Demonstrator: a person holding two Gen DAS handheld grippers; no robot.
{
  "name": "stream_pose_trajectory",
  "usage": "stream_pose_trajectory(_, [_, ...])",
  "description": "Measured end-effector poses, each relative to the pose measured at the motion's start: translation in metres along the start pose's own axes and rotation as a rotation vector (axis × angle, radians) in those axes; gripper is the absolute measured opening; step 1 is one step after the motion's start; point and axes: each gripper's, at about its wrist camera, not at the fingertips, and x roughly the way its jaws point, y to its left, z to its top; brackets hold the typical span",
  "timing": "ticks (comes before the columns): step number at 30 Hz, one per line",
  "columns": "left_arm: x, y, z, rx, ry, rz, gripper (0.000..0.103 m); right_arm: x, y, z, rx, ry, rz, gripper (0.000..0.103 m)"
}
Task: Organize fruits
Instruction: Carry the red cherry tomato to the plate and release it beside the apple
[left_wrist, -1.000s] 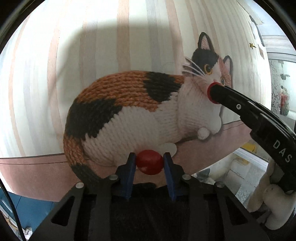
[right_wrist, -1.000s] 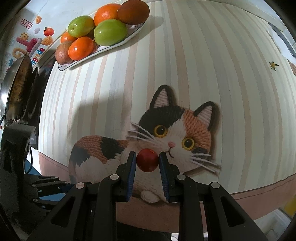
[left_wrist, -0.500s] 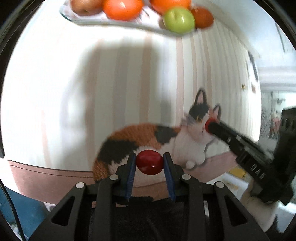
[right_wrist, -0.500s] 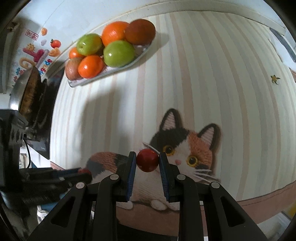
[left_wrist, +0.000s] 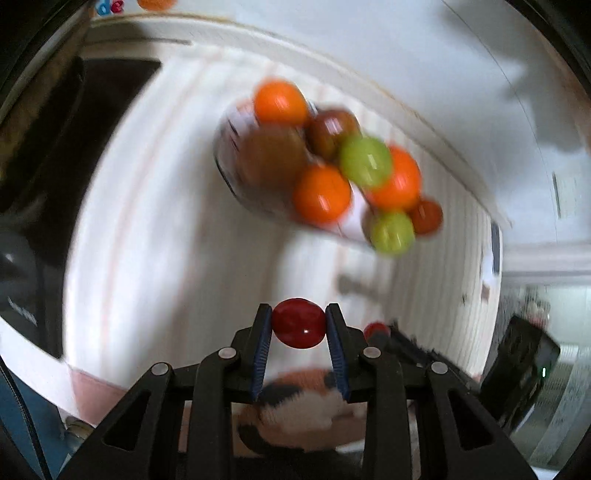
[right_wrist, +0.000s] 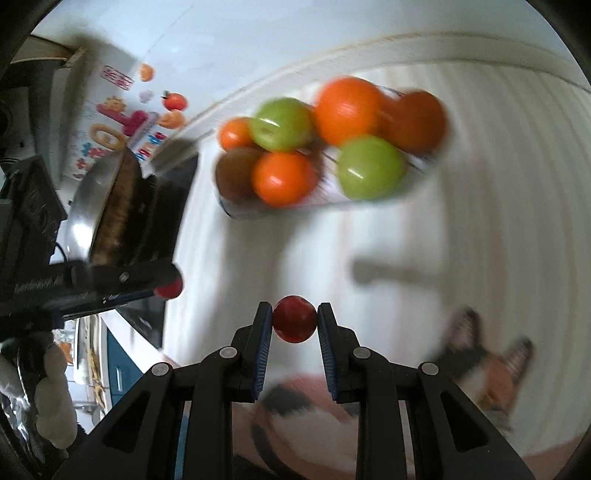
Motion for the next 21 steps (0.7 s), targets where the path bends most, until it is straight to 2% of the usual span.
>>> stream_pose_trajectory(5, [0.004,0.025,0.058,-0.033,-0.026,0.021,0.027,0.035,0.040,0.033,-0.019,-0.042,0.016,0.027])
stream_pose_trajectory(11, [0.018,0.044,0.108,-0.043,0.000,0.024,0.027,0.075,0.054,0.058,0.024,-0.054,-0.020,0.027])
stream_pose_trajectory(15, [0.031,0.049,0.131,-0.024,0.024,0.032,0.027,0.092,0.052,0.067,0.071,-0.060,-0.038,0.027])
stream_pose_trajectory(21, [0.047,0.050,0.146,0.001,0.062,0.040,0.027,0.102,0.057,0.071,0.089,-0.075,-0.055,0.027])
